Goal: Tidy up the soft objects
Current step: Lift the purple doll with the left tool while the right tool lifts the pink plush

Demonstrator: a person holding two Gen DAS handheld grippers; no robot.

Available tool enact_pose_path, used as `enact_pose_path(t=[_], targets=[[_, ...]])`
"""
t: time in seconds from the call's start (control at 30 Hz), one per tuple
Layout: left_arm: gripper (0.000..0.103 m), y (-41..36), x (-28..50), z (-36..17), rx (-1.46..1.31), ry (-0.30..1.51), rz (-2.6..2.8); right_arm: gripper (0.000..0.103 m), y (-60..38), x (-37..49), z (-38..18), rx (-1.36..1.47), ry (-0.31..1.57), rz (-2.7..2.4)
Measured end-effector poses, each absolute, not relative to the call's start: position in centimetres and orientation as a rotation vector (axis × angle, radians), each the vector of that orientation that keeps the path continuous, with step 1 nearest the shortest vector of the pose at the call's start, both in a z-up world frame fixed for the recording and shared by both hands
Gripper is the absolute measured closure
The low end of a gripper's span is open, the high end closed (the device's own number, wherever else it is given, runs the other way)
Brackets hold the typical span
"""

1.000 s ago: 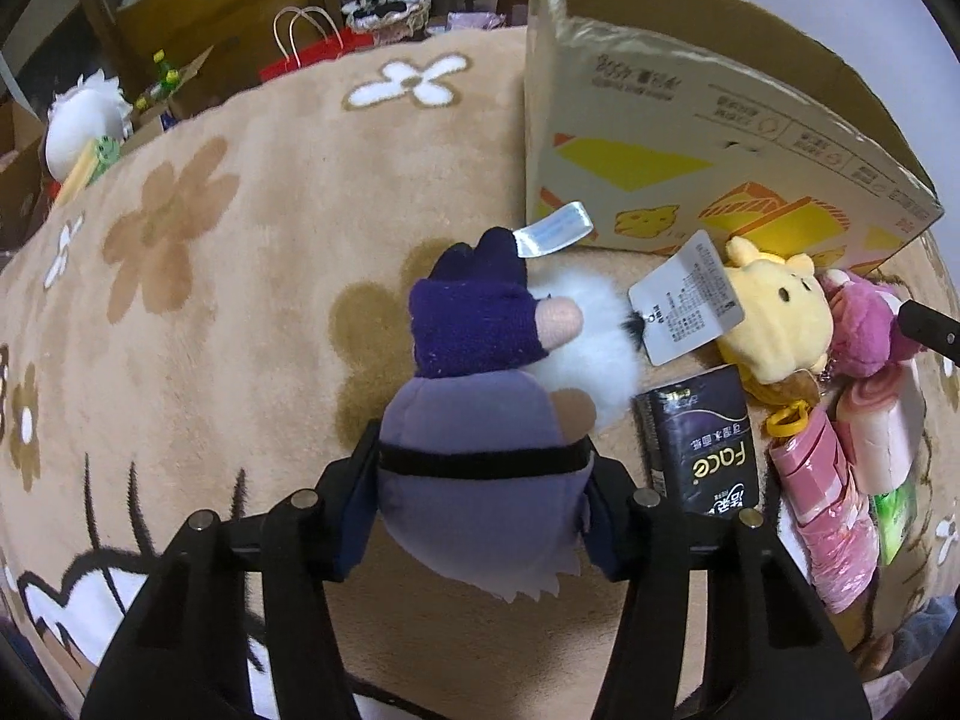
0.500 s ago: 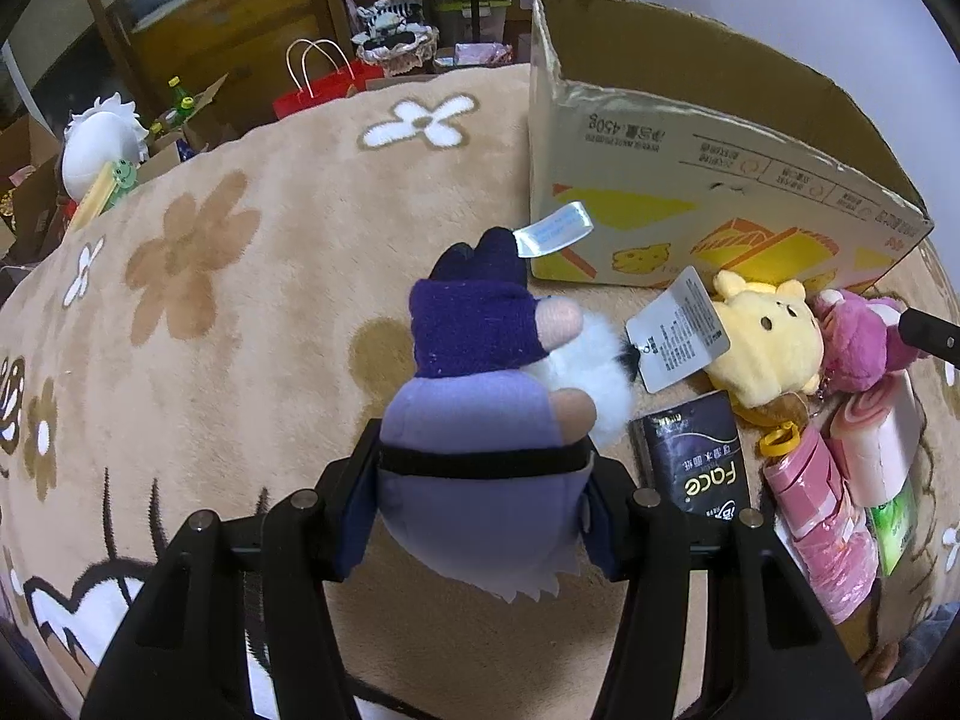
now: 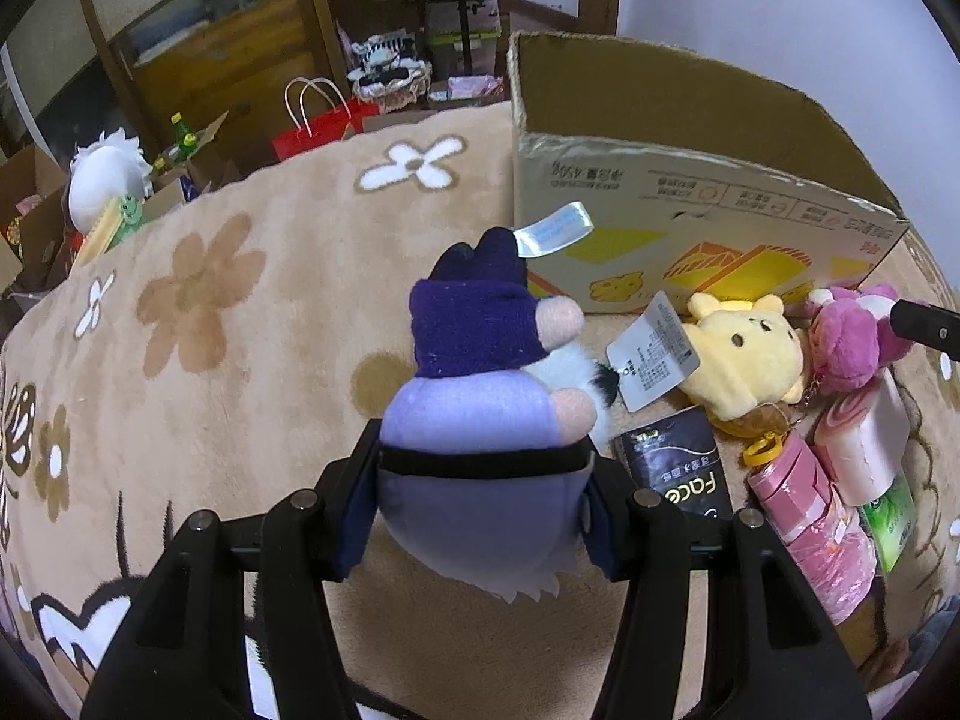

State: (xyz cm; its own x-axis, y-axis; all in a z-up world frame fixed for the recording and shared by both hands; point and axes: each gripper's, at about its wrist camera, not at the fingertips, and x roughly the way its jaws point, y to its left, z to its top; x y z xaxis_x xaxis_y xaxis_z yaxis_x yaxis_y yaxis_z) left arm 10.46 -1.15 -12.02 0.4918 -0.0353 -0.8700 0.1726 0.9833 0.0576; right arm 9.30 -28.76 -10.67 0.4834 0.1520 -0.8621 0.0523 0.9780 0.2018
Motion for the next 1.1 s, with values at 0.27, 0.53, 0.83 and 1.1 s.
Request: enact_pose_path(t=[0.27,0.53,0.83,1.1], targets=[[0.047,-1.3,9.9,-11.2,0.167,1.005,-0.118,0.042,-28.8,8.5,-9.9,0.204,1.055,0.078],[0.047,-1.1,9.0,-9.6,0.174,0.925,-0.093,0.042,-29.0,6.7,-7.1,0.217,0.982,0.05],[0.047,-0.9,8.2,-6.8,0.187,0.825,-0.074,0.042,-28.5,5.1,-2.6,0.254,0.842,0.04],[0.048,-1.6,9.4,-3.3,0.222,0.75,-0.074,0.042,-28.0,4.9,0.6,0.192,0.742,0.04]])
